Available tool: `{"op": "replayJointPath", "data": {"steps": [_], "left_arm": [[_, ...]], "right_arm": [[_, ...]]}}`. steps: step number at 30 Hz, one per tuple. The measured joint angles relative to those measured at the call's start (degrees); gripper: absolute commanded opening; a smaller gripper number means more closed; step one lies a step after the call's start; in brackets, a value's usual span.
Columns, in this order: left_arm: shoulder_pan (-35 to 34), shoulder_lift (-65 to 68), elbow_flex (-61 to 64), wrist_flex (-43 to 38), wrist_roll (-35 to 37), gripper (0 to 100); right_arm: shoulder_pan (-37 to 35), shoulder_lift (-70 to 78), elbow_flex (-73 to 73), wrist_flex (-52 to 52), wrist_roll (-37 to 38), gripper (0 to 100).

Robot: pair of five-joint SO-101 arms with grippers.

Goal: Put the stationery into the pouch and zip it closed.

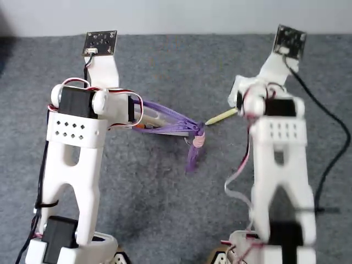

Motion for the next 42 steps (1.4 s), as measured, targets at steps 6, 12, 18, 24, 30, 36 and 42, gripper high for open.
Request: {"op": "replayJointPath", "data": {"steps": [6,12,18,24,30,36,42], "left_arm": [[0.0,0.0,0.0,0.0,0.0,1],[0.1,0.0,0.0,0.0,0.0,1],[0.1,0.0,0.0,0.0,0.0,1],[0.1,0.0,0.0,0.0,0.0,1],[0.1,0.0,0.0,0.0,0.0,1],[0.1,0.0,0.0,0.0,0.0,1],[0.1,0.0,0.0,0.0,0.0,1]], "right_arm": [[2.7,20.5,-20.3,8.4,-4.8,2.0],[2.9,38.7,-41.6,15.0,-8.1,18.3],[2.9,53.2,-59.3,17.1,-8.6,18.8],[2.9,64.8,-72.1,17.2,-8.8,18.8],[4.0,73.8,-79.7,17.2,-8.8,18.8],[5.6,80.4,-83.3,15.4,-7.5,18.8],[5.9,84.0,-84.4,9.9,-3.7,18.8]]}}
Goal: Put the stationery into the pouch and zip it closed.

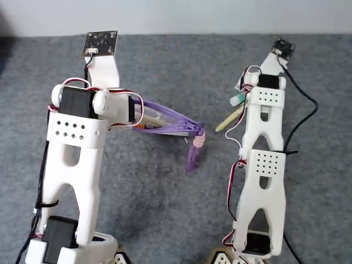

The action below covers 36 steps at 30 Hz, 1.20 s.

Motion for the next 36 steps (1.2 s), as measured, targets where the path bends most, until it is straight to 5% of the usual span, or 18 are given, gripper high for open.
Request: {"op": "replayJointPath", "data": {"steps": [7,14,29,36], "left_arm": [[0.1,0.0,0.0,0.0,0.0,1],[0.1,0.0,0.0,0.0,0.0,1],[0.1,0.0,0.0,0.0,0.0,1],[0.1,0.0,0.0,0.0,0.0,1]], "right_arm": [[0.0,2.5,-1.7,1.5,1.0,18.5],[0.5,1.6,-1.9,8.7,2.2,0.5],[1.1,0.9,-11.3,28.8,6.7,0.8],[1.8,-4.5,-12.6,29.1,9.7,0.8]]}}
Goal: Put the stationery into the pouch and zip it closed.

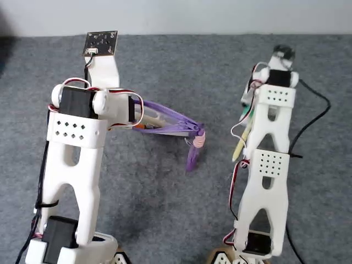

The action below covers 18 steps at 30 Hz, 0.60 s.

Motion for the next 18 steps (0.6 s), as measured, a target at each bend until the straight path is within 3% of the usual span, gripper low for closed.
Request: {"op": "replayJointPath", "data": {"steps": [18], "left_arm": [[0.0,0.0,0.0,0.0,0.0,1]], "right_arm": [[-1.1,-23.5,2.8,0.2,5.7,1.0]]}}
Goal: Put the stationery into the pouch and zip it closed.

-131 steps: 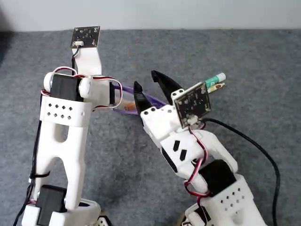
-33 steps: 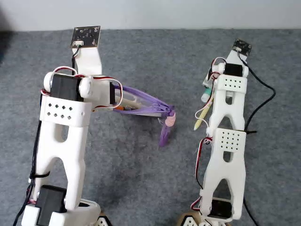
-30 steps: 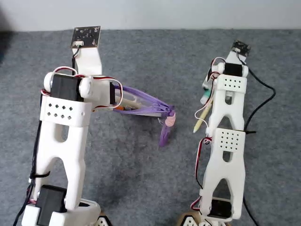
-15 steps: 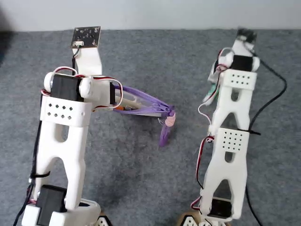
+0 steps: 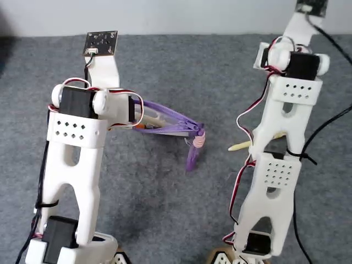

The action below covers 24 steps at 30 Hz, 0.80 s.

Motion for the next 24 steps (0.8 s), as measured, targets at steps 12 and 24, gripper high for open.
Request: {"op": "replayJointPath", "data": {"steps": [12,24], "left_arm": [[0.0,0.0,0.0,0.0,0.0,1],[0.0,0.0,0.0,0.0,0.0,1]], "right_arm": [[4.0,-0.1,33.0,-5.0,-6.1,19.1],[6.9,7.3,36.7,-19.3,-6.2,15.9]]}}
